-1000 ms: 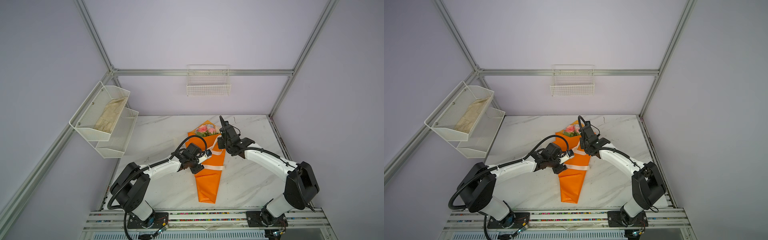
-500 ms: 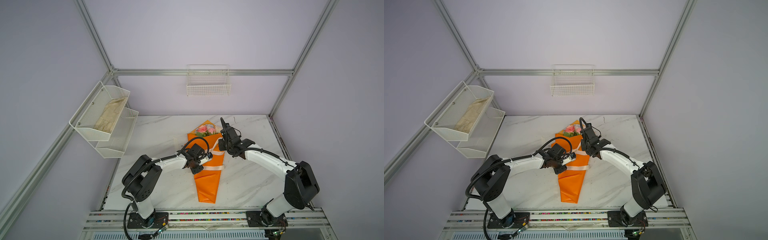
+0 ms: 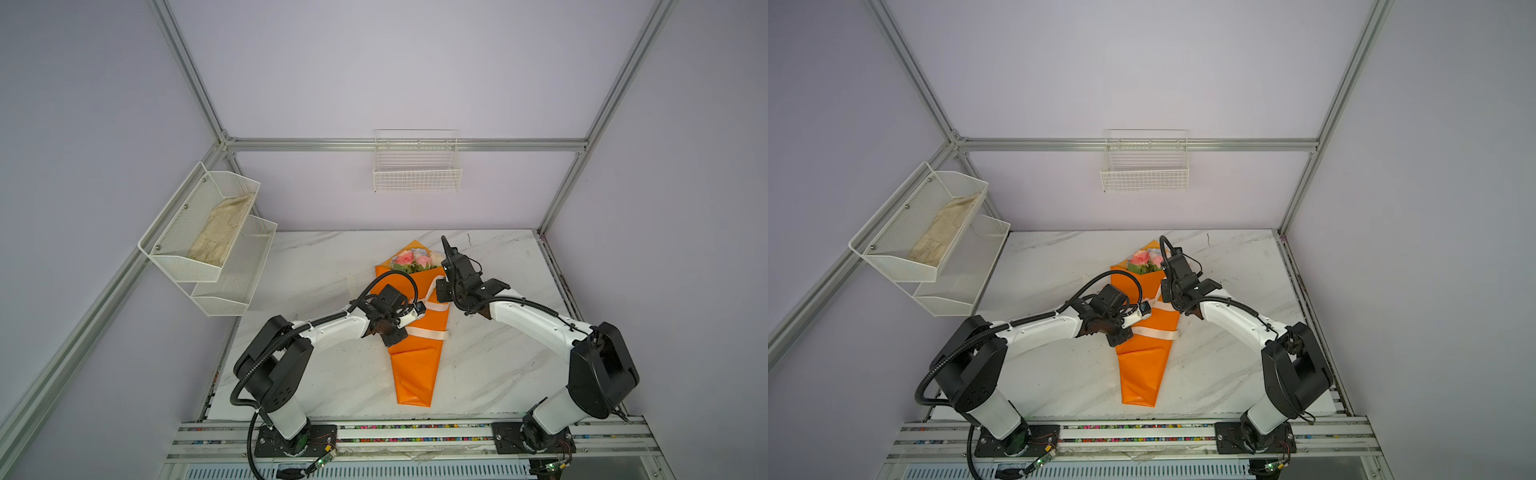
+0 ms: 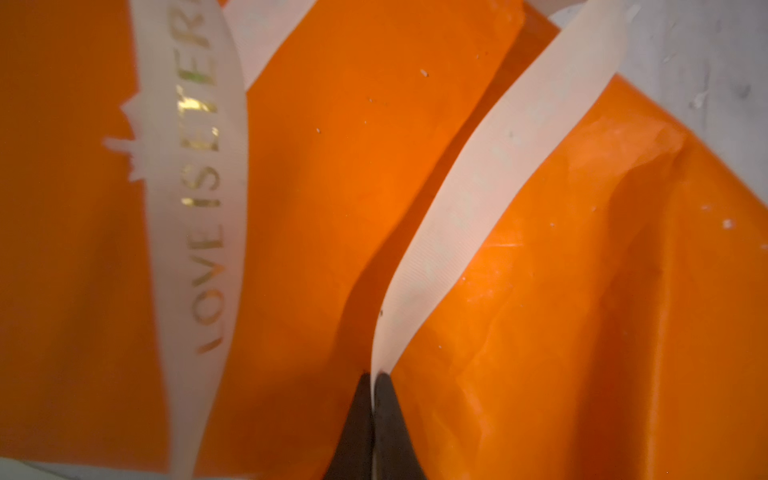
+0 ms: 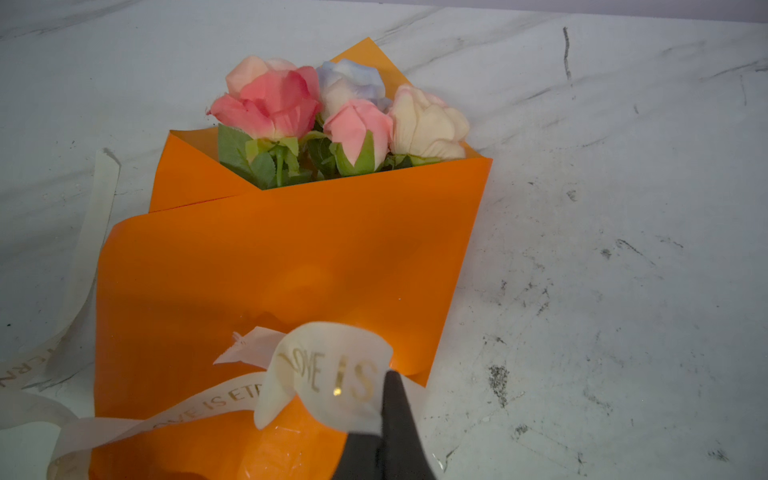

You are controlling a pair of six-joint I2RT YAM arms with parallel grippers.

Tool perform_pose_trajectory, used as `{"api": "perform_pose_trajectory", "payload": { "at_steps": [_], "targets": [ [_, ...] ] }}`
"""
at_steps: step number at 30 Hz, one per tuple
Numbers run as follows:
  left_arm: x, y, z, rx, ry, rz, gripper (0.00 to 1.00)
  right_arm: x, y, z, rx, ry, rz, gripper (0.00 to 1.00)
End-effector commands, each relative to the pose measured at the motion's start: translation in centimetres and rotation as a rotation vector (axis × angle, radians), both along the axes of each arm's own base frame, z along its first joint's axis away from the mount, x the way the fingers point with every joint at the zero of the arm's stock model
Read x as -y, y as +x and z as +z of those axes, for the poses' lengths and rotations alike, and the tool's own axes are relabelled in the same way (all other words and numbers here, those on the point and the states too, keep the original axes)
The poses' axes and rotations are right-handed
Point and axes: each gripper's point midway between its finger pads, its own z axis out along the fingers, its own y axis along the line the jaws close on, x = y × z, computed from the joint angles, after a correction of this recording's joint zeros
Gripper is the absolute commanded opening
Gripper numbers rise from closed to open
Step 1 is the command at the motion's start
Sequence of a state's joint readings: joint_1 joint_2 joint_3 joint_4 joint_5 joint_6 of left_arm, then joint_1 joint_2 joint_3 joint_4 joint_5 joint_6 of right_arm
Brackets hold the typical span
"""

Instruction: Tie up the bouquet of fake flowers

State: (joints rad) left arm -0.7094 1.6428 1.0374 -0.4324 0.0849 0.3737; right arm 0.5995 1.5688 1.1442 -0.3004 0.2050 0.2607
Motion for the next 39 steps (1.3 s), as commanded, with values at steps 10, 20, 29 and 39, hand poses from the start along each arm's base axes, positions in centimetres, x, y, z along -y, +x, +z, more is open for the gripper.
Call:
{"api": "perform_pose_trajectory", "payload": {
  "at_steps": [10,20,29,39],
  "targets": [
    [1.5,-0.3,10.1,0.219,-0.372,0.04,0.0,-8.1,-4.1,-3.5,-0.251,0.319,0.382,0.0],
    [1.4,1.1,10.5,0.242,-0.375,0.11,0.0,-10.4,-10.7,-5.5,-0.505,0.454,0.66,0.01],
    [0.8,2.5,9.8,0.246,-0.351,0.21,0.0,-7.5,-9.9,-4.8,-0.461,0.309,0.57,0.29],
    [1.0,2.7,8.3,0.204,-0.339,0.236,0.0,-2.8,-6.8,0.5,-0.186,0.181,0.332,0.41]
  ]
}}
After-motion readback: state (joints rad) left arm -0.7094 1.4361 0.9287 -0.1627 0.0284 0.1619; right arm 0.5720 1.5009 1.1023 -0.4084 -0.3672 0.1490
